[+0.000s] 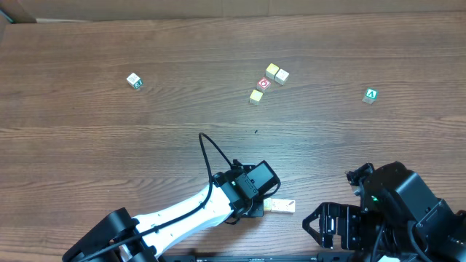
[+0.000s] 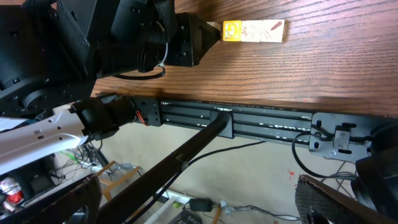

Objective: Flip 4 blocks

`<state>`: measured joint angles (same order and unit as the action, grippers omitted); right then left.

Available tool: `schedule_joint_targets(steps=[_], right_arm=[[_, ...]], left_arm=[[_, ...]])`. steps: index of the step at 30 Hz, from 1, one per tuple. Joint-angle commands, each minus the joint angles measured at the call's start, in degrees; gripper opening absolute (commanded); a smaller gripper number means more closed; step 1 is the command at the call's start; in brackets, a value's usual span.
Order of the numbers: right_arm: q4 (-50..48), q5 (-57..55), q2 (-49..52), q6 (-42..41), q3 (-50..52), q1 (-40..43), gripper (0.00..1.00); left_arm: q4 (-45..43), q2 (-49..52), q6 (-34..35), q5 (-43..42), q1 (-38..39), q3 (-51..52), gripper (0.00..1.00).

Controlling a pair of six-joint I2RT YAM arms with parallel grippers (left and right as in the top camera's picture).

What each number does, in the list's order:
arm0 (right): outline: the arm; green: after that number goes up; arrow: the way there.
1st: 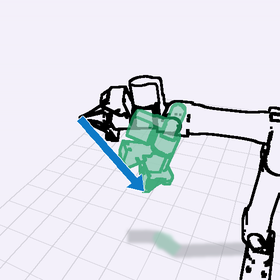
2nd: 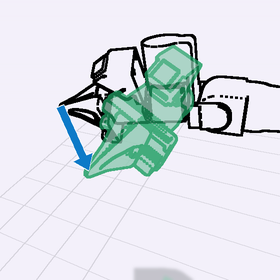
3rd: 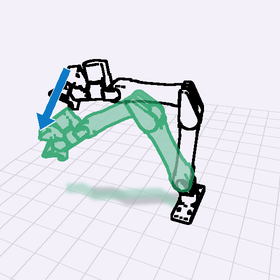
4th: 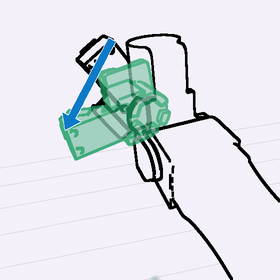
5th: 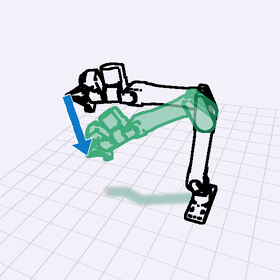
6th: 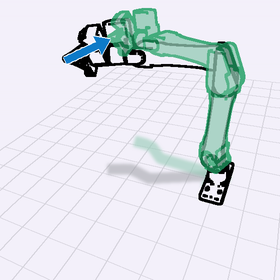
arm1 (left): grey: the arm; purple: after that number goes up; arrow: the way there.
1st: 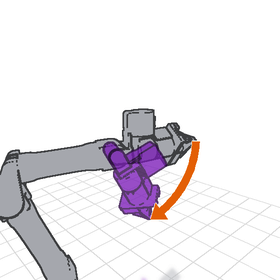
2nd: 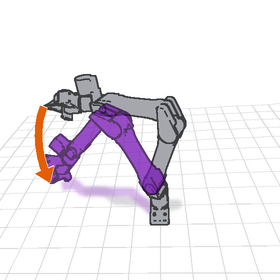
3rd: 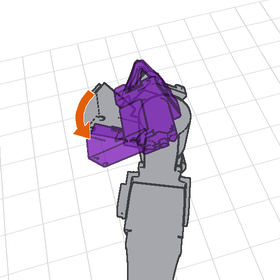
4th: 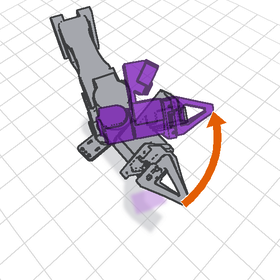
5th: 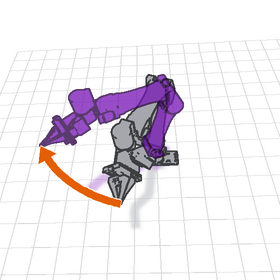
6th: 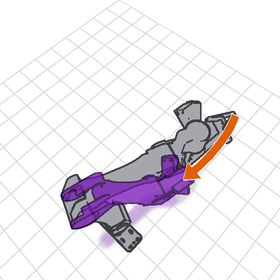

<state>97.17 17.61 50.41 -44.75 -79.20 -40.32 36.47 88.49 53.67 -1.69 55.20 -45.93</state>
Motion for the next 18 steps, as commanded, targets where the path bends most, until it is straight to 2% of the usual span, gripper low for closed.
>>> schedule_joint_targets(steps=[1, 12, 14, 16, 18], right_arm=[[-0.13, 0.11, -0.26, 0.61, -1.4, -0.17, 1.0], [-0.13, 0.13, -0.26, 0.61, -1.4, -0.17, 1.0], [-0.13, 0.13, -0.26, 0.61, -1.4, -0.17, 1.0], [-0.13, 0.13, -0.26, 0.61, -1.4, -0.17, 1.0], [-0.13, 0.13, -0.26, 0.61, -1.4, -0.17, 1.0]], left_arm=[[-0.48, -1.14, 0.31, -1.57, 0.35, 0.79, 0.04], [-0.5, -1.14, 0.15, -1.77, 0.33, 0.79, 0.05], [-0.5, -1.14, 0.15, -1.77, 0.33, 0.79, 0.1], [-0.5, -1.14, 0.15, -1.77, 0.33, 0.79, 0.24], [-0.5, -1.14, 0.15, -1.77, 0.33, 0.79, 0.32]])
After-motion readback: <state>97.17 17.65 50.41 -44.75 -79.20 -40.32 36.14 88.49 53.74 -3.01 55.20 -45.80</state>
